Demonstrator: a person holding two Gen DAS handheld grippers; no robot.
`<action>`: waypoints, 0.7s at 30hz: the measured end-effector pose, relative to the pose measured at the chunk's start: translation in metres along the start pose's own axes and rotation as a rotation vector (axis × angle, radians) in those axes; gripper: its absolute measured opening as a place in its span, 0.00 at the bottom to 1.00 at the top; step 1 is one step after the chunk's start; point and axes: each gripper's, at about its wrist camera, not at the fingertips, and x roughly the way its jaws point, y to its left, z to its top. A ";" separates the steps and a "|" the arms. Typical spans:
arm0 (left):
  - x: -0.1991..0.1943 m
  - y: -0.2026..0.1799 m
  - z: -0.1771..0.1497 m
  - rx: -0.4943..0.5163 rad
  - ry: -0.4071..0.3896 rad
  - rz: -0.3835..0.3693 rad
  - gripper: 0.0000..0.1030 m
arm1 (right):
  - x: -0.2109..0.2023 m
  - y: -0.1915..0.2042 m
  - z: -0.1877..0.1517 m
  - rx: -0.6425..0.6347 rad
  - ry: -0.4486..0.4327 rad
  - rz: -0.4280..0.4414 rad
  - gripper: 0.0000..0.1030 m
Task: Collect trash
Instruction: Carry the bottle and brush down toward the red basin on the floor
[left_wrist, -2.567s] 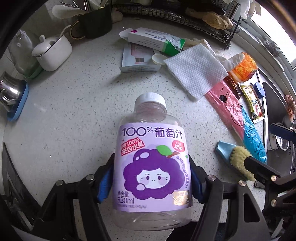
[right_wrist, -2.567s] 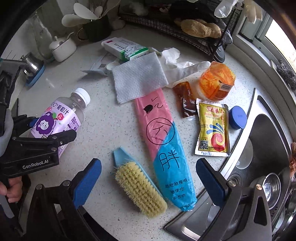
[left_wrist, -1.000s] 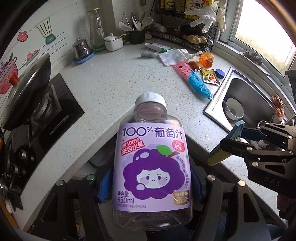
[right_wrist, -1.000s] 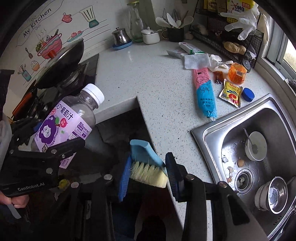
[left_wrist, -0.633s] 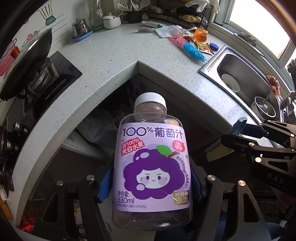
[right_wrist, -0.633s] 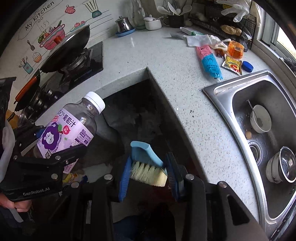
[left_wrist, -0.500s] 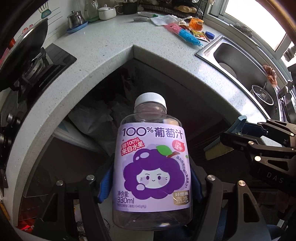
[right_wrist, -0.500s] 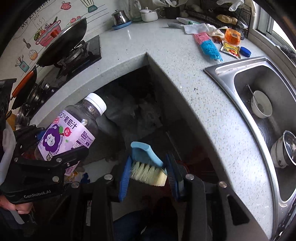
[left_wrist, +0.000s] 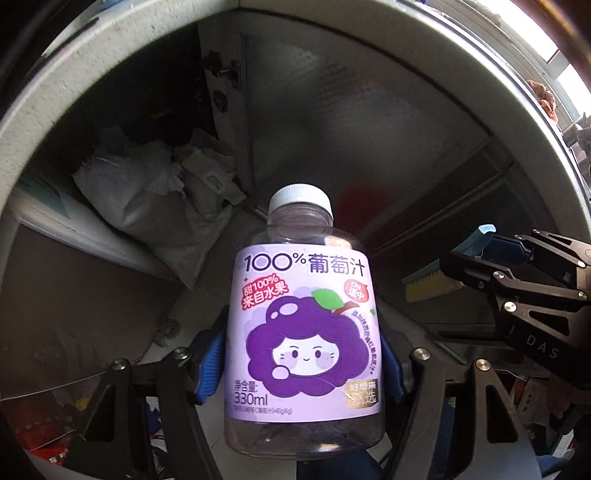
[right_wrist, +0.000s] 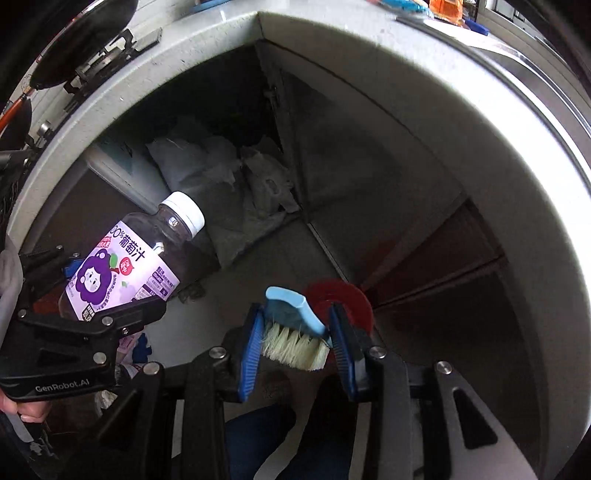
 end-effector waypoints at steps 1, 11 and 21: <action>0.017 0.002 -0.001 0.001 0.009 0.002 0.65 | 0.016 -0.002 -0.001 0.003 0.004 -0.006 0.33; 0.201 0.043 -0.011 -0.038 0.102 -0.022 0.65 | 0.203 -0.019 0.000 0.032 0.081 0.012 0.31; 0.357 0.049 -0.032 -0.058 0.181 -0.106 0.65 | 0.352 -0.057 -0.025 0.027 0.189 0.011 0.23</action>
